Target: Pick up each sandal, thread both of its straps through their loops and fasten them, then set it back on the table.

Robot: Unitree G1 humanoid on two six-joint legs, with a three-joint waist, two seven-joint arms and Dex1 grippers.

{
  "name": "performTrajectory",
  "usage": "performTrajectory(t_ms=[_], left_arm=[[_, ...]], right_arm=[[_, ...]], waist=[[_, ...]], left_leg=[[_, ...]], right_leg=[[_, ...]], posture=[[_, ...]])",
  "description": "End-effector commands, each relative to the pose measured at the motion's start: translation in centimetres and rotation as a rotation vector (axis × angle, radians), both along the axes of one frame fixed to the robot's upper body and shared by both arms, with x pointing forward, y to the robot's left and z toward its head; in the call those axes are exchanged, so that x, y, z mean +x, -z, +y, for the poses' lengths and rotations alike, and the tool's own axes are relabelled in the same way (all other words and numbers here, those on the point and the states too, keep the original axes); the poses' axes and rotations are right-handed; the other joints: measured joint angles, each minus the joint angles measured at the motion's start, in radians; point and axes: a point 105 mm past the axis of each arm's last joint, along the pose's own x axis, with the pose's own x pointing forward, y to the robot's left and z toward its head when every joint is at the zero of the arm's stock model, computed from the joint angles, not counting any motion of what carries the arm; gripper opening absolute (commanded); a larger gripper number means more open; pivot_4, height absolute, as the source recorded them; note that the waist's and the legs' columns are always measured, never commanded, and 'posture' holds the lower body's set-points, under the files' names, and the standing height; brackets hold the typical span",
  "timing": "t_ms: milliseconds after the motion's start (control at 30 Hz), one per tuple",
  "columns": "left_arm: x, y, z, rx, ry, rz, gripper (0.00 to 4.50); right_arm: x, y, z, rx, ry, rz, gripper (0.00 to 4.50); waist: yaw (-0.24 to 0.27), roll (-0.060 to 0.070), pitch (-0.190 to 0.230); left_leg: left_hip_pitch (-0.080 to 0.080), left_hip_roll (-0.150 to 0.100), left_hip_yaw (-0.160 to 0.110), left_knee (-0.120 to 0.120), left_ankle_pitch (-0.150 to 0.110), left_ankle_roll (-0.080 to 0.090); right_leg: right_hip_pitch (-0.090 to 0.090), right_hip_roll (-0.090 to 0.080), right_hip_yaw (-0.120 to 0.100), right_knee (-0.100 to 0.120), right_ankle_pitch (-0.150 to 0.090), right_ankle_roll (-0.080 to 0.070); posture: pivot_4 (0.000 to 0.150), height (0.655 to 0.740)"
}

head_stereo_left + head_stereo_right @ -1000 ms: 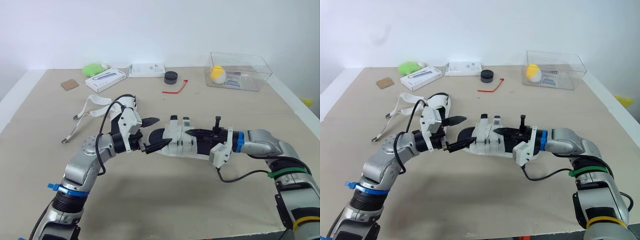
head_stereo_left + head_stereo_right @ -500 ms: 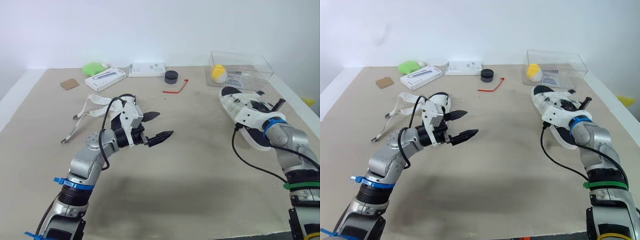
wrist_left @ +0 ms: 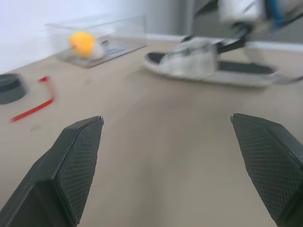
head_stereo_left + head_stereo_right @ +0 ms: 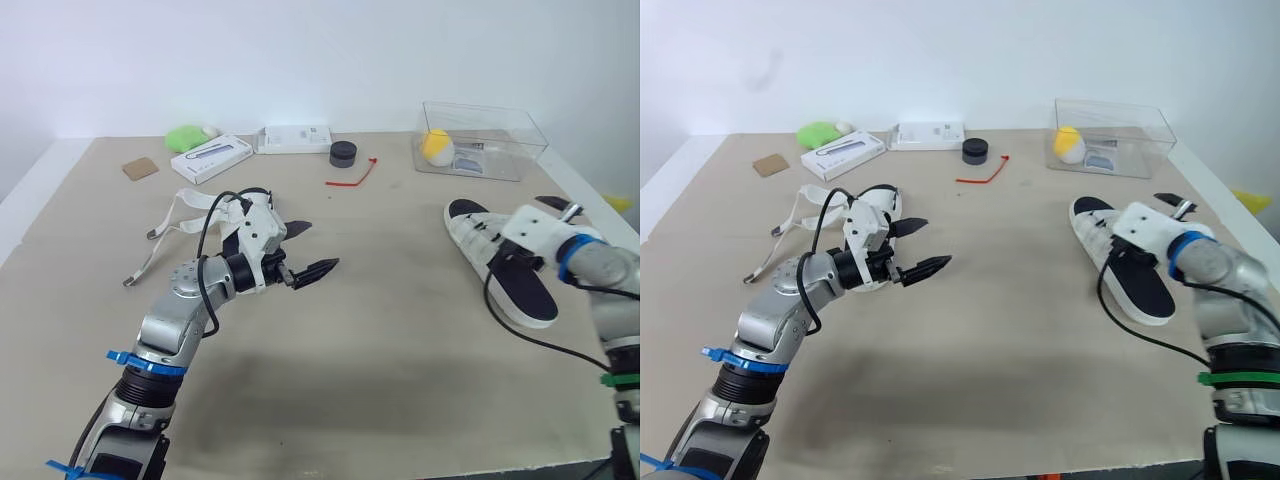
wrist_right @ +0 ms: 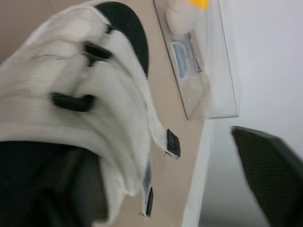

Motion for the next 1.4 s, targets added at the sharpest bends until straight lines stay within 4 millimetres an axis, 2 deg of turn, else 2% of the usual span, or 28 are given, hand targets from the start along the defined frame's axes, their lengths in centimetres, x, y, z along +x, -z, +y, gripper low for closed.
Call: performTrajectory(t_ms=[33, 233, 267, 300, 400, 467, 500, 533, 600, 633, 733, 833, 867, 900, 933, 1000, 1067, 1133, 1267, 1333, 1400], left_arm=[[0.9, -1.2, 1.3, 0.04, -0.103, -0.09, 4.5], [2.4, -1.8, 4.1, 0.143, -0.282, -0.182, 4.5], [2.7, -2.0, 4.6, 0.151, -0.31, -0.196, 4.5], [2.9, -2.5, 5.0, 0.135, -0.332, -0.203, 4.5], [3.0, -2.7, 5.2, 0.124, -0.331, -0.21, 4.5], [3.0, -2.6, 5.2, 0.128, -0.332, -0.209, 4.5], [3.0, -2.6, 5.3, 0.13, -0.336, -0.21, 4.5], [3.0, -2.6, 5.4, 0.129, -0.339, -0.21, 4.5], [3.0, -2.6, 5.5, 0.128, -0.34, -0.21, 4.5], [3.0, -2.5, 5.5, 0.128, -0.338, -0.21, 4.5], [3.0, -2.4, 5.5, 0.13, -0.334, -0.211, 4.5], [3.1, -2.4, 5.7, 0.126, -0.346, -0.214, 4.5], [3.2, -2.4, 5.8, 0.133, -0.352, -0.216, 4.5], [3.3, -2.1, 6.1, 0.159, -0.366, -0.221, 4.5], [3.5, -1.8, 6.7, 0.208, -0.397, -0.238, 4.5], [4.2, -1.6, 7.9, 0.295, -0.472, -0.28, 4.5], [4.6, -1.8, 8.7, 0.33, -0.529, -0.306, 4.5], [5.1, -2.2, 9.7, 0.396, -0.601, -0.353, 4.5], [5.5, -1.7, 10.4, 0.528, -0.661, -0.392, 4.5], [5.7, -1.2, 10.6, 0.568, -0.676, -0.388, 4.5], [5.8, -0.8, 10.6, 0.591, -0.679, -0.393, 4.5]], right_arm=[[-1.7, -2.0, -0.2, 0.071, -0.099, 0.027, 4.4], [-3.0, -4.0, -0.4, 0.333, -0.138, 0.081, 4.4], [-2.7, -4.0, -1.9, 0.161, -0.074, 0.053, 4.4], [-2.4, -3.7, -2.5, 0.157, -0.043, 0.036, 4.4], [-2.5, -2.1, -1.4, 0.162, -0.113, 0.089, 4.4], [-2.8, -1.9, -0.9, 0.084, -0.157, 0.113, 4.4], [-2.9, -1.7, -1.6, 0.026, -0.134, 0.14, 4.4], [-3.0, -1.8, -3.2, -0.095, -0.076, 0.151, 4.4], [-2.5, -3.0, -5.1, -0.118, 0.021, 0.081, 4.4], [-2.3, -3.0, -4.9, -0.071, 0.015, 0.073, 4.4], [-2.4, -1.9, -4.4, -0.177, -0.038, 0.133, 4.4], [-2.9, -1.6, -6.3, -0.383, 0.017, 0.172, 4.4], [-2.8, -2.0, -6.3, -0.354, 0.025, 0.148, 4.4], [-2.2, -3.2, -5.6, -0.271, 0.008, 0.074, 4.4], [-1.5, -4.7, -3.9, -0.134, -0.052, -0.01, 4.4], [-0.7, -7.7, 0.2, 0.254, -0.198, -0.143, 4.4], [-1.2, -8.9, 3.4, 0.486, -0.343, -0.123, 4.4], [-2.3, -9.5, 7.4, 0.685, -0.503, -0.014, 4.4], [-4.9, -10.1, 14.0, 0.843, -0.749, 0.188, 4.4], [-5.8, -10.4, 16.5, 0.858, -0.833, 0.244, 4.4], [-6.4, -10.6, 18.0, 0.866, -0.885, 0.28, 4.4]], waist=[[0.001, 0.0, 0.0], [-0.001, 0.0, 0.0], [-0.001, 0.0, 0.0], [0.0, 0.002, 0.0], [0.001, 0.0, 0.0], [0.001, 0.001, 0.0], [0.0, 0.001, 0.0], [0.0, 0.001, 0.0], [0.0, 0.002, 0.0], [-0.001, 0.001, 0.0], [-0.001, 0.001, 0.0], [0.0, 0.002, 0.0], [0.001, 0.002, 0.0], [0.001, 0.002, 0.0], [-0.002, 0.001, 0.0], [-0.021, -0.002, 0.002], [-0.026, -0.003, 0.003], [-0.021, -0.004, 0.003], [-0.011, -0.004, 0.003], [-0.005, -0.004, 0.003], [-0.003, -0.004, 0.003]], left_leg=[[0.0, 0.0, 0.0, 0.0, 0.0, 0.0], [0.001, 0.001, 0.0, 0.0, 0.0, 0.0], [0.001, 0.001, 0.0, 0.0, 0.0, 0.0], [0.001, 0.001, 0.0, 0.0, 0.0, 0.0], [0.001, 0.001, 0.001, 0.001, 0.0, 0.0], [0.001, 0.001, 0.001, 0.001, 0.0, 0.0], [0.001, 0.001, 0.001, 0.001, 0.0, 0.0], [0.001, 0.001, 0.002, 0.001, 0.0, 0.0], [0.001, 0.0, 0.003, 0.001, 0.0, 0.0], [0.001, 0.0, 0.005, 0.001, 0.0, 0.0], [0.002, 0.001, 0.009, 0.001, 0.0, 0.0], [0.002, 0.001, 0.01, 0.001, 0.0, 0.0], [0.002, 0.001, 0.011, 0.001, 0.0, 0.0], [0.001, 0.0, 0.011, 0.001, 0.0, 0.0], [0.001, 0.0, 0.012, 0.001, 0.0, 0.0], [0.004, 0.001, 0.013, 0.0, 0.0, 0.0], [0.006, 0.002, 0.012, 0.0, 0.0, 0.0], [0.006, 0.004, 0.009, 0.001, 0.001, -0.001], [0.005, 0.006, 0.008, 0.001, 0.001, -0.001], [0.005, 0.005, 0.01, 0.001, 0.001, -0.001], [0.003, 0.004, 0.011, 0.001, 0.001, -0.001]], right_leg=[[0.0, 0.0, 0.0, 0.0, 0.0, 0.0], [0.0, 0.001, 0.0, 0.0, 0.001, 0.0], [0.0, 0.001, 0.0, 0.0, 0.001, 0.0], [0.0, 0.001, 0.0, 0.0, 0.002, 0.0], [0.0, 0.001, 0.0, 0.0, 0.002, 0.0], [0.001, 0.001, 0.0, 0.0, 0.002, 0.0], [0.0, 0.001, 0.001, 0.0, 0.002, 0.0], [0.0, 0.001, 0.001, 0.0, 0.002, 0.0], [0.0, 0.0, 0.002, 0.0, 0.002, 0.001], [-0.001, 0.0, 0.002, 0.0, 0.002, 0.001], [-0.001, 0.0, 0.004, 0.0, 0.002, 0.001], [-0.001, 0.0, 0.004, 0.0, 0.002, 0.001], [-0.002, 0.0, 0.005, 0.0, 0.002, 0.001], [-0.002, -0.001, 0.005, 0.0, 0.002, 0.002], [-0.002, -0.001, 0.006, 0.0, 0.002, 0.002], [-0.002, 0.001, 0.012, 0.0, 0.005, 0.003], [-0.001, 0.005, 0.016, 0.0, 0.008, 0.003], [0.0, 0.005, 0.014, 0.0, 0.009, 0.002], [0.0, 0.005, 0.012, 0.0, 0.009, 0.001], [-0.001, 0.002, 0.012, 0.0, 0.009, 0.002], [-0.003, 0.001, 0.013, 0.0, 0.009, 0.002]], posture=[[0.15, 0.74], [0.15, 0.74], [0.15, 0.74], [0.15, 0.74], [0.15, 0.74], [0.15, 0.74], [0.15, 0.74], [0.15, 0.74], [0.15, 0.74], [0.15, 0.74], [0.15, 0.74], [0.15, 0.74], [0.15, 0.74], [0.15, 0.74], [0.15, 0.74], [0.15, 0.74], [0.15, 0.74], [0.15, 0.74], [0.15, 0.74], [0.15, 0.74], [0.15, 0.74]])
